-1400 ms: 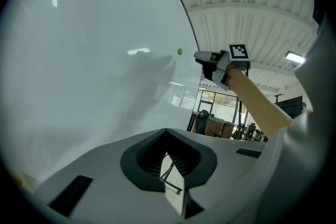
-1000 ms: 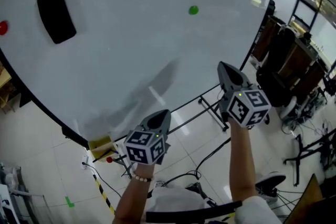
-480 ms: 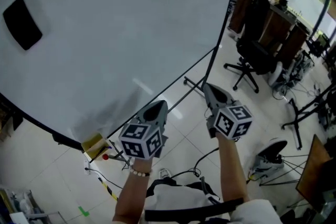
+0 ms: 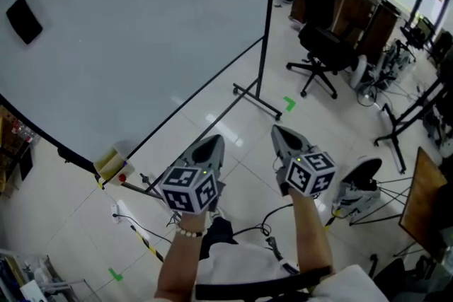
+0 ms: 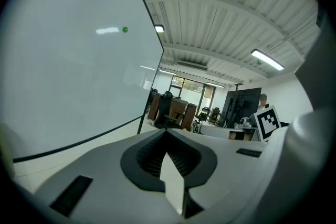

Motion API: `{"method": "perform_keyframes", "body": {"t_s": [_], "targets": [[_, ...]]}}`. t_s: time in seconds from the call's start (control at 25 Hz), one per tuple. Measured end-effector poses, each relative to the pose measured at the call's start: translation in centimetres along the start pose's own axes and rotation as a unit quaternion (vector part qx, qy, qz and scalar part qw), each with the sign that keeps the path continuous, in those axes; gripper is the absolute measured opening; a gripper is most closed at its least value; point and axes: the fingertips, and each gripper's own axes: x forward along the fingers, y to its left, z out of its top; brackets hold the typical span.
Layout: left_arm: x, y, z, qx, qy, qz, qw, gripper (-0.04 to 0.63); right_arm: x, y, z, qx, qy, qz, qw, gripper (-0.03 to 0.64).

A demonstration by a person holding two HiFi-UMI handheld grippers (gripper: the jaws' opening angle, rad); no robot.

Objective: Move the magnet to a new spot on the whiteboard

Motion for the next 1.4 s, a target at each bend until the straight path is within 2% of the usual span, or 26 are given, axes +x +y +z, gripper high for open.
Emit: {"method": "perform_keyframes", "body": {"t_s": [0.24, 0.52, 0.8, 1.04, 1.4], "targets": [[-6.5, -9.5, -5.4, -0.005, -0.005, 0.019, 0.9998, -0.002, -11.7, 1.1, -3.7, 0.006, 0.014, 0.023, 1.000, 0.002], [-12.9, -13.5, -9.0, -0.016, 0.008, 0.045, 0.9988, -0.002, -18.3, 5.4, -6.5, 0.005, 0.036, 0.053, 0.998, 0.002], [-16.2, -13.8, -10.1, -0.023, 0.012, 0.042, 0.9988, -0.002, -19.8, 9.5, -8.7, 0.027, 0.046, 0.059, 0.997, 0.002], [-18.1, -11.8, -9.5, -0.023, 0.008, 0.032, 0.9992, -0.002, -19.0, 13.0, -8.2, -0.001, 0.041, 0.050, 0.998, 0.002], [-19.5, -9.3, -8.0, -0.021, 0.000, 0.017, 0.9996, -0.002, -18.1, 15.6, -7.6, -0.025, 0.037, 0.031, 0.999, 0.002]]}}
